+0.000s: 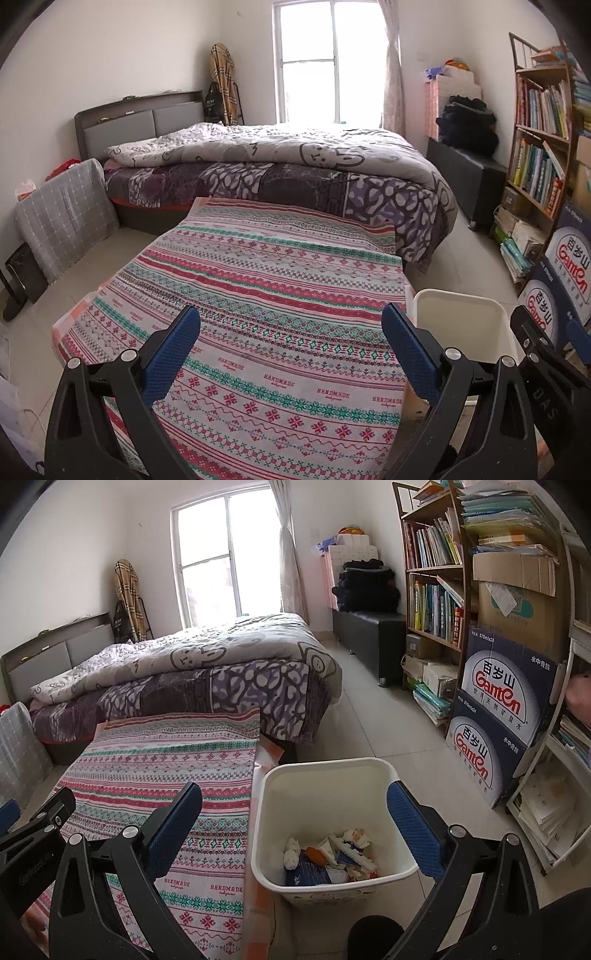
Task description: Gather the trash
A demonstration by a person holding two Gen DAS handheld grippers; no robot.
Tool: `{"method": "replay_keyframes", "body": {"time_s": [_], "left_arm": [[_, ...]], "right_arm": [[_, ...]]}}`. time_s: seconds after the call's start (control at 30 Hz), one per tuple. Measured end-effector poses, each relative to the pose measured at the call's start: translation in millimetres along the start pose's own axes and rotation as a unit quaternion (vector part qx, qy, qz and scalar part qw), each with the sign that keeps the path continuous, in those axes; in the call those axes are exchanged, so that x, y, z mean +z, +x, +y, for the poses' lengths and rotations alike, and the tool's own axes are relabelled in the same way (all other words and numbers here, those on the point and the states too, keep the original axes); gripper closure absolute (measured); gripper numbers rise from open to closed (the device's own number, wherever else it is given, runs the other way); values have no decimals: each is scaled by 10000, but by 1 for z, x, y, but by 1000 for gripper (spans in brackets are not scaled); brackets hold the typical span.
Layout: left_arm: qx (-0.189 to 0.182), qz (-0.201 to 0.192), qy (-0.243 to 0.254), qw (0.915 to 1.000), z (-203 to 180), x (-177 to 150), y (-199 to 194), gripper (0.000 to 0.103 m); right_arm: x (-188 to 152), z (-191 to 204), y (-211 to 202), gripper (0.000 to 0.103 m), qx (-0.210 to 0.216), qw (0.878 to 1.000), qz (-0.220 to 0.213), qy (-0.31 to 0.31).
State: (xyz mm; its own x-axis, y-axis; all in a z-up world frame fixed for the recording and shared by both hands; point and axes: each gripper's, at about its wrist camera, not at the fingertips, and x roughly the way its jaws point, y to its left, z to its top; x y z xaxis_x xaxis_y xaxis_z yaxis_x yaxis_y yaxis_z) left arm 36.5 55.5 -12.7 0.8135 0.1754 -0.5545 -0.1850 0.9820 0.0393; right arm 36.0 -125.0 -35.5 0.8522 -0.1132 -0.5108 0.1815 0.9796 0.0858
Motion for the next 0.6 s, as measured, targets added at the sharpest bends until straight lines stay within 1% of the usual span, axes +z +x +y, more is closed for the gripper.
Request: {"method": "replay_keyframes", "body": {"time_s": [0.23, 0.47, 0.6], "left_arm": [[-31, -10, 78, 10000, -1, -3, 0, 8], [69, -6, 109, 9999, 3, -5, 2, 7], [128, 84, 27, 9999, 10, -7, 6, 7]], "right_arm": [[-1, 2, 1, 7, 25, 10000, 29, -26], [-2, 9, 4, 7, 42, 10000, 33, -64], [-3, 17, 5, 7, 74, 9999, 60, -102]]}}
